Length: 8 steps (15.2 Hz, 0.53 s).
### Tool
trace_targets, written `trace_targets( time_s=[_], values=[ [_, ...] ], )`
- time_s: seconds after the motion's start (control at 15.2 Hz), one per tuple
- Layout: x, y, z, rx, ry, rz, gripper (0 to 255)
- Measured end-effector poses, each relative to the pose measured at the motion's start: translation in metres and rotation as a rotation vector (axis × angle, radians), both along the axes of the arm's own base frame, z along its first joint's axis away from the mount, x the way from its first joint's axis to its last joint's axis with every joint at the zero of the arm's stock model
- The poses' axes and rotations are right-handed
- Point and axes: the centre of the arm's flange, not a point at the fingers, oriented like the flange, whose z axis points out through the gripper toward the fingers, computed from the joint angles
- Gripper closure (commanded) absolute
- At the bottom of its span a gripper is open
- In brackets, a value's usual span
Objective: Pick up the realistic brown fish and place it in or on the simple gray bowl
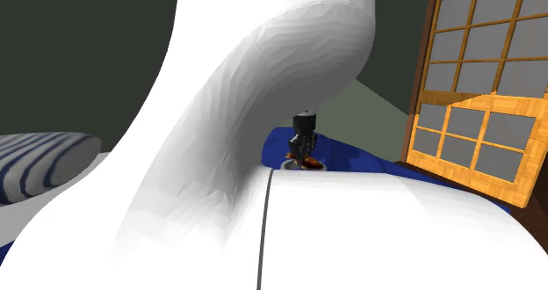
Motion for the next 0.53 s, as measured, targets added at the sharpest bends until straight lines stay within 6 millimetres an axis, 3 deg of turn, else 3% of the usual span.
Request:
trace_targets(
  time_s=[0.4,0.46,0.53],
  values=[
    [0.0003,0.0005,-0.0036,0.000,-0.001,0.000,255],
    [0.0003,0.0005,-0.0037,0.000,-0.001,0.000,0],
    [0.0003,0.0005,-0.0036,0.000,-0.001,0.000,0]
  ],
)
